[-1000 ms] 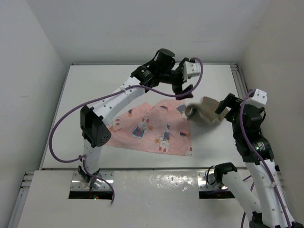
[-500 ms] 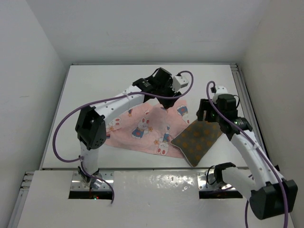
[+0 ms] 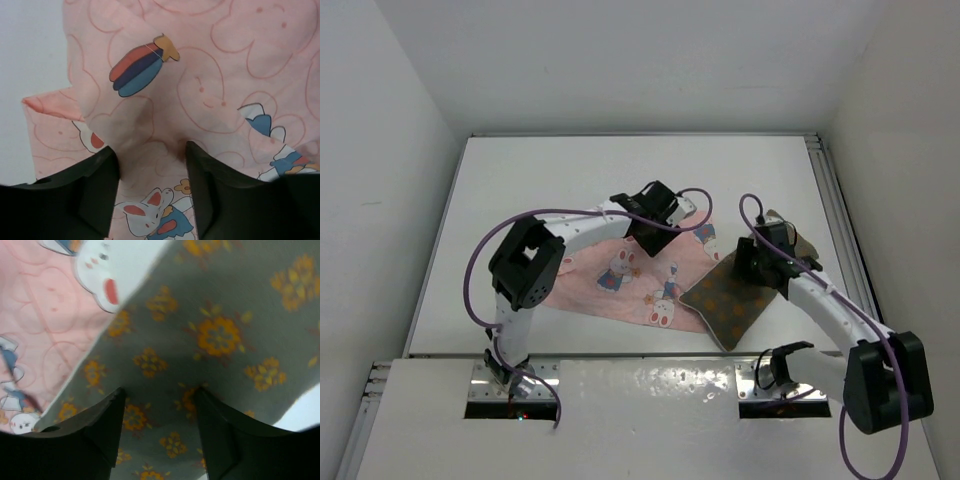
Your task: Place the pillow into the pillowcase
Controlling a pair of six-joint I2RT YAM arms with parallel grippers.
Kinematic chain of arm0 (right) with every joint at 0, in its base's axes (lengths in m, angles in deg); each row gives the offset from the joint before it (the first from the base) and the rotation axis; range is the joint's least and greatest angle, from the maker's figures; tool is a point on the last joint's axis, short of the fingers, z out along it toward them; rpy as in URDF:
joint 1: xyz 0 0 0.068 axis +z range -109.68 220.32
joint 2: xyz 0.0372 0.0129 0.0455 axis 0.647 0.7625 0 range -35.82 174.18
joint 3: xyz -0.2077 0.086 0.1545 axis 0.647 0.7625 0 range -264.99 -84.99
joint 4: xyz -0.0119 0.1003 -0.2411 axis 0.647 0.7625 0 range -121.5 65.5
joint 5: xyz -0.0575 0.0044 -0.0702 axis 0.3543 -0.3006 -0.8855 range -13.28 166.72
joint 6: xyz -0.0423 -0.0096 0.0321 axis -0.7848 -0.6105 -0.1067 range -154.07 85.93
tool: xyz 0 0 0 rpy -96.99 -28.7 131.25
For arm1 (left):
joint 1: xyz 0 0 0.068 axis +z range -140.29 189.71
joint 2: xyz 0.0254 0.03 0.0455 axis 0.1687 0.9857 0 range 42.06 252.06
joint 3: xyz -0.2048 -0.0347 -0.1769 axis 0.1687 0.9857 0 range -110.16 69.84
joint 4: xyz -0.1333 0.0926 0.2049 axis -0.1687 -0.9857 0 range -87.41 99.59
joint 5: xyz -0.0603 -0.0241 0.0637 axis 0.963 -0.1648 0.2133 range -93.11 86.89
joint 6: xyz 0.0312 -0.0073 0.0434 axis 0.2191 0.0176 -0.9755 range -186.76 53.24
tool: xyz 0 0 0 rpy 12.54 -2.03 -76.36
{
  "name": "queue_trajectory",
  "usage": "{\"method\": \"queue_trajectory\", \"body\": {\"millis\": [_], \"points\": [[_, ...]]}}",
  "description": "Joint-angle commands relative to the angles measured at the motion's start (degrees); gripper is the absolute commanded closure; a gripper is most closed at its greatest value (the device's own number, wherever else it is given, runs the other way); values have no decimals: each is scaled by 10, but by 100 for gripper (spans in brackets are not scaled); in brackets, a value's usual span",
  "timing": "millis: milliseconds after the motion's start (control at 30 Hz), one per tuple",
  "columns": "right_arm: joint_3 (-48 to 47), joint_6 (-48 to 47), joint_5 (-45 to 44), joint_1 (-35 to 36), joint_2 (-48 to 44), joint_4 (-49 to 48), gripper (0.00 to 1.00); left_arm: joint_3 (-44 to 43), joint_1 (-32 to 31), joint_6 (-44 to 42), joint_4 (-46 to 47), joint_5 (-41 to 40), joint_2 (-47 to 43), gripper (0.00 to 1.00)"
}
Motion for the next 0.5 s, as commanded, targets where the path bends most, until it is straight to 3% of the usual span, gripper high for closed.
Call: {"method": "queue_trajectory", "body": {"millis": [0, 33, 100, 133, 300, 433, 467], "points": [[27, 63, -68, 7, -4, -40, 47, 15, 5, -26, 24, 44, -19, 52], [27, 79, -81, 1, -5, -37, 80, 19, 8, -34, 24, 63, -20, 68], [23, 98, -105, -10, -14, -23, 100, 20, 14, -43, 26, 74, -22, 87], [22, 117, -127, -24, -23, -19, 100, 17, 26, -49, 30, 76, -22, 100], [41, 138, -158, -69, -82, -9, 100, -23, 90, -73, 33, 55, -33, 100], [34, 92, -116, -96, -77, 9, 100, -98, 102, -190, -5, 87, -41, 100], [23, 76, -95, -97, -69, 10, 96, -103, 97, -214, -18, 96, -43, 100]]}}
